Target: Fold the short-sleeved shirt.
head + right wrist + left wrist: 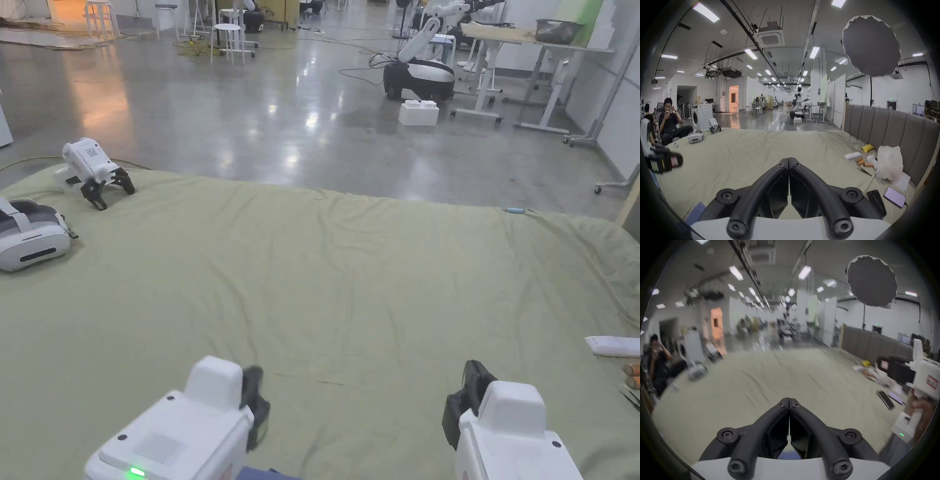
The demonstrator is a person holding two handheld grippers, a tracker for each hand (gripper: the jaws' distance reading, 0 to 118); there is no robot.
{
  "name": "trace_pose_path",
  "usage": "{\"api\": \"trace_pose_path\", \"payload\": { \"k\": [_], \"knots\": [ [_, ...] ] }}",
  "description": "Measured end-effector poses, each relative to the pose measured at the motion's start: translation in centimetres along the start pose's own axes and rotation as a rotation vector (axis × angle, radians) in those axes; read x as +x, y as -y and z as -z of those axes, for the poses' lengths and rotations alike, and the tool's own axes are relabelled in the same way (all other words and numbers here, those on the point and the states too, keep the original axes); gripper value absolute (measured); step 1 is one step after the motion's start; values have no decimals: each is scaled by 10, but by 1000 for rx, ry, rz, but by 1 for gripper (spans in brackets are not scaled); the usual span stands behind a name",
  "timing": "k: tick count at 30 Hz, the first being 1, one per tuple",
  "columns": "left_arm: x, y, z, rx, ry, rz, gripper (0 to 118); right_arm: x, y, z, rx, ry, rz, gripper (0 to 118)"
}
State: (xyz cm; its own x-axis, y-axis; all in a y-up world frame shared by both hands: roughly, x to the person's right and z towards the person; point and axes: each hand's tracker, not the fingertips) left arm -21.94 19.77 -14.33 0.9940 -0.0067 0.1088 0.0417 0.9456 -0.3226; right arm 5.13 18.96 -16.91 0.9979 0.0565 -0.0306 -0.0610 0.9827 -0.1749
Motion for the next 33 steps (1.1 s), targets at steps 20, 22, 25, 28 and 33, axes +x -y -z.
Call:
{"api": "trace_pose_path", "payload": {
  "k": [20,22,25,28,33],
  "knots": [
    [-48,-18,-6,232,-292,-67,0,-17,-23,-17,70,-3,-39,0],
    [-53,-11,-12,223,-293,-68,0,-30,-5,-29,1,-58,-78,0],
    [-62,4,-20,181,-287,-72,0,-55,38,-45,-119,-183,-89,0],
    [-69,23,-27,120,-274,-78,0,-85,82,-53,-240,-254,-107,0],
    [-80,56,-37,15,-270,-126,0,-116,138,-46,-311,-233,-135,0]
  ]
}}
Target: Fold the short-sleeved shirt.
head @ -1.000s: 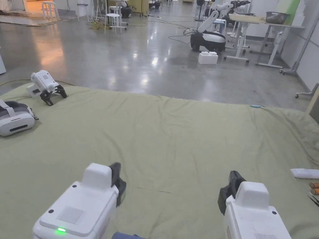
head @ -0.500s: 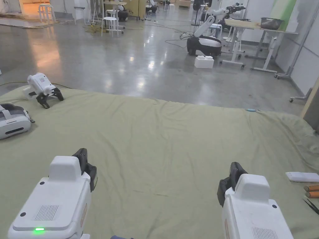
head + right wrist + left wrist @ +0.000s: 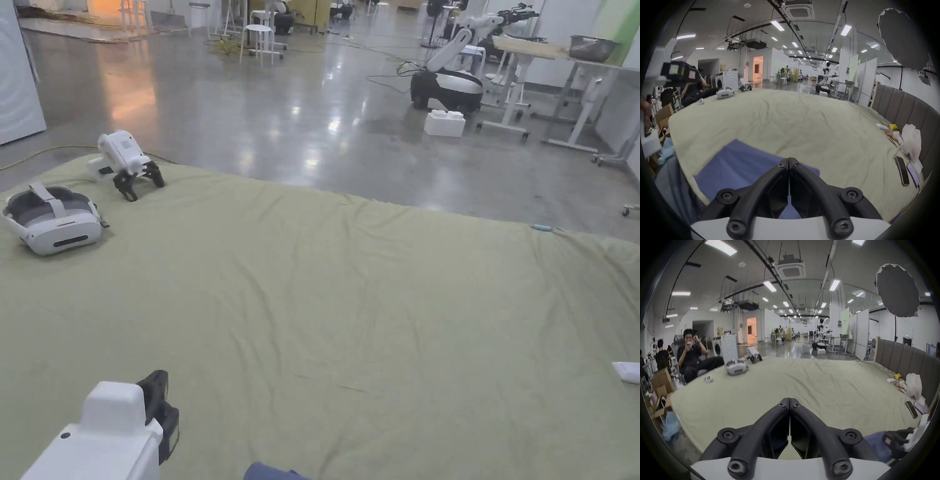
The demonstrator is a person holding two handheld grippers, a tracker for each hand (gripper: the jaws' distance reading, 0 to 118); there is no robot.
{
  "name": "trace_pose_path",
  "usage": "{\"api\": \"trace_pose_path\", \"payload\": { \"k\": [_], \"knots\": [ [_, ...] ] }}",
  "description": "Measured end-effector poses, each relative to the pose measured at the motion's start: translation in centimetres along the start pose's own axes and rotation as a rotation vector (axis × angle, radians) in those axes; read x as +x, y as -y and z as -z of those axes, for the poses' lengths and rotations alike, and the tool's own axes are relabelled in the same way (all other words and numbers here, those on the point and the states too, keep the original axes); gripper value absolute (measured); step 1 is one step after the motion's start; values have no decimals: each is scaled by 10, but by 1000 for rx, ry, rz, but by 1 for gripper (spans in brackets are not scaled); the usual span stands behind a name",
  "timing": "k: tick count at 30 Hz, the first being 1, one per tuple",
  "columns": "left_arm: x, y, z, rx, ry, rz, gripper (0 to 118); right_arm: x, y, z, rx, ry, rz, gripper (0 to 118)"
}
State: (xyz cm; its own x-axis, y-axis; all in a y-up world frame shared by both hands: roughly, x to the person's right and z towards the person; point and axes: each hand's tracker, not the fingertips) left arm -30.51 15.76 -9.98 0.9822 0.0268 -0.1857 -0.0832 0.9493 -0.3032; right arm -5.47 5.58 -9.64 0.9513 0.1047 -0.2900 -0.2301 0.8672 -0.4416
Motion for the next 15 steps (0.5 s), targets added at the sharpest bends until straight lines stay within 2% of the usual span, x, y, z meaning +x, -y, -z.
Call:
{"api": "trace_pose_path", "payload": {
  "k": [3,6,8,10,13,14,15],
  "knots": [
    [-9,12,-4,-49,28,-53,0,-2,25,15,-30,69,-14,0],
    [-18,20,-4,-126,112,-101,1,8,38,17,-55,103,54,0],
    [-27,23,3,-218,217,-161,6,12,40,14,-49,101,55,0],
    [-38,26,12,-289,327,-243,20,13,38,16,-52,95,55,0],
    [-53,31,37,-453,503,-348,58,14,39,16,-56,91,62,0],
    [-58,35,48,-519,575,-377,74,14,40,16,-56,91,63,0],
    [-61,39,58,-569,613,-402,81,14,40,16,-56,90,62,0]
  ]
}}
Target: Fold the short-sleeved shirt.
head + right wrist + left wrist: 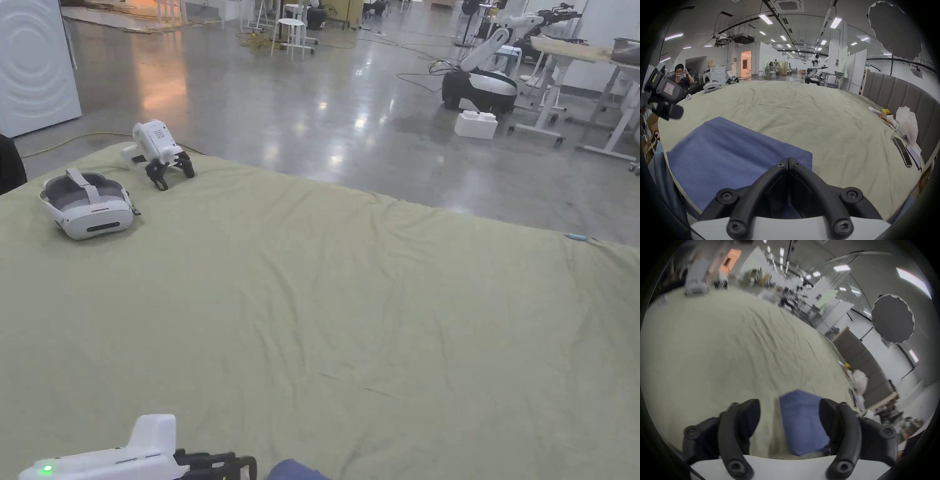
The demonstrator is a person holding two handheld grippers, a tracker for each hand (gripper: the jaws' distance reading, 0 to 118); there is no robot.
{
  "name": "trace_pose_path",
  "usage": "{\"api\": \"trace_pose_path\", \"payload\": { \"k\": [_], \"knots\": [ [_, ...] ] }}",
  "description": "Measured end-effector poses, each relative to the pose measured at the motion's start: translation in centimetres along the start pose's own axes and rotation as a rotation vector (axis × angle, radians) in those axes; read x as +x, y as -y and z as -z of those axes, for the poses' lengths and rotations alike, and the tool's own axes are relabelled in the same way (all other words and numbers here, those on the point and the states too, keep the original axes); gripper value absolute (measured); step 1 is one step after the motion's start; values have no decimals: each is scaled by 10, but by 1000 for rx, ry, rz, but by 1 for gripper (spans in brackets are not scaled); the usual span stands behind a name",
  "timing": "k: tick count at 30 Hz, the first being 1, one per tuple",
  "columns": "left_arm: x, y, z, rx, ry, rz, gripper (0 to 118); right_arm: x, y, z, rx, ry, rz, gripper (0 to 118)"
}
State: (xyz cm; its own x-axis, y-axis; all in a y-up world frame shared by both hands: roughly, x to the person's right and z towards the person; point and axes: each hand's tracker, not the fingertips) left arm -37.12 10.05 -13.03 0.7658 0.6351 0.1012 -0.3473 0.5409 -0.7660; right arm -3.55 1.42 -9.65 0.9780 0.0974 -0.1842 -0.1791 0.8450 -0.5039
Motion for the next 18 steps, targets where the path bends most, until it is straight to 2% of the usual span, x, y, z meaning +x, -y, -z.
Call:
{"api": "trace_pose_path", "payload": {
  "k": [2,4,7,8,10,12,14,16,18],
  "knots": [
    [-18,-3,15,-85,97,-49,90,1,0,1,0,-2,1,0],
    [-32,-5,33,-190,165,-109,94,1,1,0,1,-5,0,0],
    [-54,-1,62,-309,280,-221,95,2,2,1,0,-8,4,0],
    [-58,0,74,-339,275,-251,93,2,1,1,1,-8,2,0],
    [-56,3,89,-356,278,-239,92,3,2,1,0,-11,5,0],
    [-51,-1,93,-338,373,-234,92,3,1,1,0,-13,3,0],
    [-47,0,105,-383,377,-251,86,4,1,1,0,-14,0,0],
    [-42,2,114,-394,370,-235,70,4,1,2,0,-14,-5,0],
    [-40,6,116,-379,332,-225,62,5,2,2,0,-13,-3,0]
  ]
}}
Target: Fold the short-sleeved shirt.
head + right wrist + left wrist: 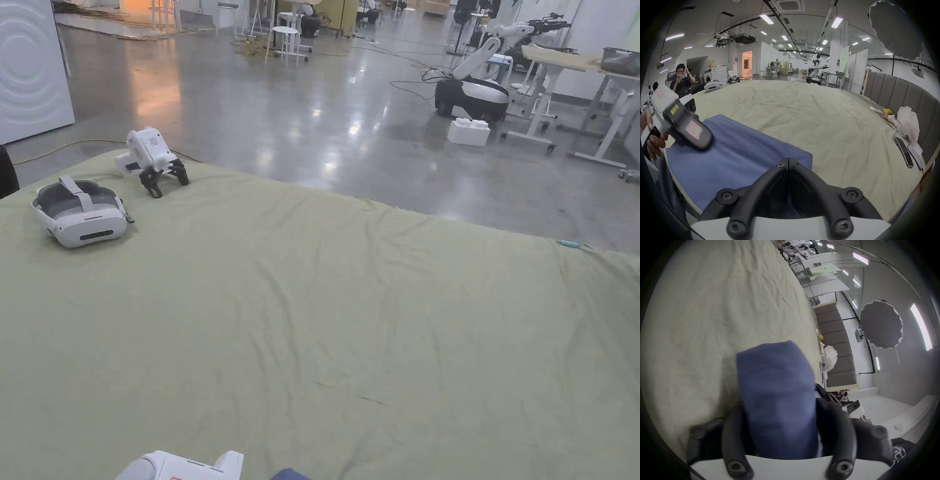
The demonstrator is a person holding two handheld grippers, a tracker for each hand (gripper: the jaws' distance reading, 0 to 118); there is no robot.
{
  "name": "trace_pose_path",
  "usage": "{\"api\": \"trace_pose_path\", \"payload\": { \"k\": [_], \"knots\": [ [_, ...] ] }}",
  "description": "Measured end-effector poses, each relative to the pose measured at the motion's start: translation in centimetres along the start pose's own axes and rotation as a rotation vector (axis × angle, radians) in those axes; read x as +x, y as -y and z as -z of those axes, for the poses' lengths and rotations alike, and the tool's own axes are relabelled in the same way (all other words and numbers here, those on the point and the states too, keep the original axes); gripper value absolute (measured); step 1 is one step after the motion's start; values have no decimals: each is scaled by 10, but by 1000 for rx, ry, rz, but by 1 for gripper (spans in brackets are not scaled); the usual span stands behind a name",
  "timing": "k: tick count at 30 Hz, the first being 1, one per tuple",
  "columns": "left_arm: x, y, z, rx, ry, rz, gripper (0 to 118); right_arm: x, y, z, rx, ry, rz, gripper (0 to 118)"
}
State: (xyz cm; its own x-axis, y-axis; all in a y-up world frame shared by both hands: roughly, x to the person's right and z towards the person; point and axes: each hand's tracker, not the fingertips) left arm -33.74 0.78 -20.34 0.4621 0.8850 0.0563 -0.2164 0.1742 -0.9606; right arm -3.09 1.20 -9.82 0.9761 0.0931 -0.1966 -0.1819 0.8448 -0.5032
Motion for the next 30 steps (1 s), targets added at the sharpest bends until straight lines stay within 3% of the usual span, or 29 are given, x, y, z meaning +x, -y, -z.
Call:
{"api": "trace_pose_path", "payload": {
  "k": [1,2,6,11,15,23,30],
  "knots": [
    [-5,0,-1,10,-10,-33,57,1,1,0,0,1,2,0],
    [-8,1,-2,23,4,-52,42,1,1,1,4,-4,2,0],
    [-2,18,-12,74,19,-14,23,-4,-2,-2,19,-11,-18,0],
    [-4,18,-51,128,49,-10,21,-8,-28,-11,64,-17,5,0],
    [17,17,-125,187,-5,9,21,2,-72,-12,135,-29,15,0],
    [30,-5,-290,344,-246,60,21,47,-140,-4,240,8,23,0],
    [32,-25,-379,405,-397,24,21,88,-161,-8,275,95,13,0]
  ]
}}
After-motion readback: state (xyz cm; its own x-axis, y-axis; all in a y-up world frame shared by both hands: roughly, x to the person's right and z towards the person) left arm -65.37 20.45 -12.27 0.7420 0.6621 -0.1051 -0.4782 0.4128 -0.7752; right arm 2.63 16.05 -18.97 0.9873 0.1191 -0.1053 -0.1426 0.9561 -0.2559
